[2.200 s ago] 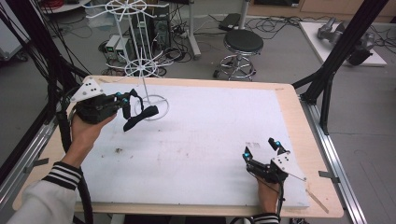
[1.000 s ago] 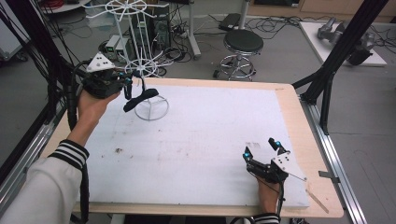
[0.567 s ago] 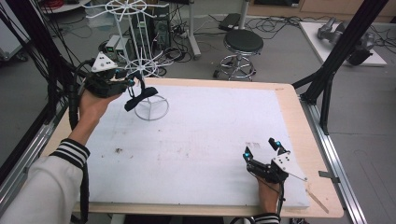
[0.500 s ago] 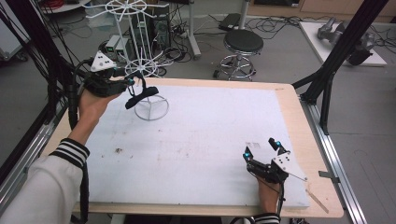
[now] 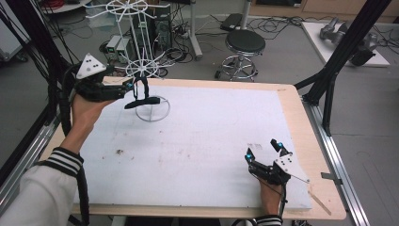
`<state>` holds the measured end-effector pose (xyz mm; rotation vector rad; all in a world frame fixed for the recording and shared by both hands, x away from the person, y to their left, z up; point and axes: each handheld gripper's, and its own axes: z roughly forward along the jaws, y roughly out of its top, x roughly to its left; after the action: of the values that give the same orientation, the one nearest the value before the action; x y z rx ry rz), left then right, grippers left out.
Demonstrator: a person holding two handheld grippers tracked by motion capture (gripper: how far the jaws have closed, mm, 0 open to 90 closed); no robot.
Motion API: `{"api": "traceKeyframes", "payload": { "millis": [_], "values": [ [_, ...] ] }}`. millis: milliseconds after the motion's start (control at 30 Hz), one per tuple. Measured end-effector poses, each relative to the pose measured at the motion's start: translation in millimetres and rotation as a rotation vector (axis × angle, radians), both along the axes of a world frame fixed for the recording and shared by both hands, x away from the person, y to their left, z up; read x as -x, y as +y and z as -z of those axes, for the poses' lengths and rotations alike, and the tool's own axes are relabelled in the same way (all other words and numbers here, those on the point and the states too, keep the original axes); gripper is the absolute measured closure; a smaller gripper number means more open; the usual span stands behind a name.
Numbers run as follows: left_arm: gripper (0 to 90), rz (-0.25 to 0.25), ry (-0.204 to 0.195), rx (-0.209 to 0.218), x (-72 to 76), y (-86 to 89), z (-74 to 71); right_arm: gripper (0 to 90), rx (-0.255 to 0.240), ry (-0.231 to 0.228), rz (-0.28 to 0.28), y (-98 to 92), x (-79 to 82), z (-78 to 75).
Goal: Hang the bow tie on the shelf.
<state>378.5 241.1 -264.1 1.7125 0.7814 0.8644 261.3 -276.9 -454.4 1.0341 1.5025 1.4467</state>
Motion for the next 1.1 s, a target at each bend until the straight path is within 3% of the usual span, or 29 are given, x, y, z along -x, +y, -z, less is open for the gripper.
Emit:
{"api": "traceKeyframes", "payload": {
  "millis": [100, 233, 333, 433, 567, 900, 1100],
  "values": [
    [18.8, 0.05, -0.059, 0.061, 16.7, 9.1, 11.7, 6.5, 0.0, -0.001, 0.002, 0.2, 0.4, 0.2],
    [17.3, 0.074, -0.089, 0.105, 33.9, 19.0, 27.2, 6.5, 0.002, -0.002, 0.004, 0.4, 0.6, 0.1],
    [16.2, 0.109, -0.117, 0.157, 54.8, 30.2, 51.4, 6.5, 0.002, -0.003, 0.005, 0.4, 0.6, 0.1],
    [14.2, 0.11, -0.151, 0.219, 70.9, 38.3, 76.8, 6.5, 0.0, -0.002, 0.005, 0.5, 0.7, 0.2],
    [14.1, 0.102, -0.15, 0.268, 82.9, 43.2, 108.7, 6.5, 0.002, -0.003, 0.007, 0.5, 0.7, 0.1],
    [13.9, 0.106, -0.153, 0.29, 103.5, 46.3, 167.9, 6.5, 0.001, -0.008, 0.011, 0.4, 1.2, 0.3],
    [14.0, 0.088, -0.159, 0.296, 109.4, 48.5, 186.5, 6.5, -0.003, -0.004, 0.011, 0.7, 1.7, 0.3]
  ]
}}
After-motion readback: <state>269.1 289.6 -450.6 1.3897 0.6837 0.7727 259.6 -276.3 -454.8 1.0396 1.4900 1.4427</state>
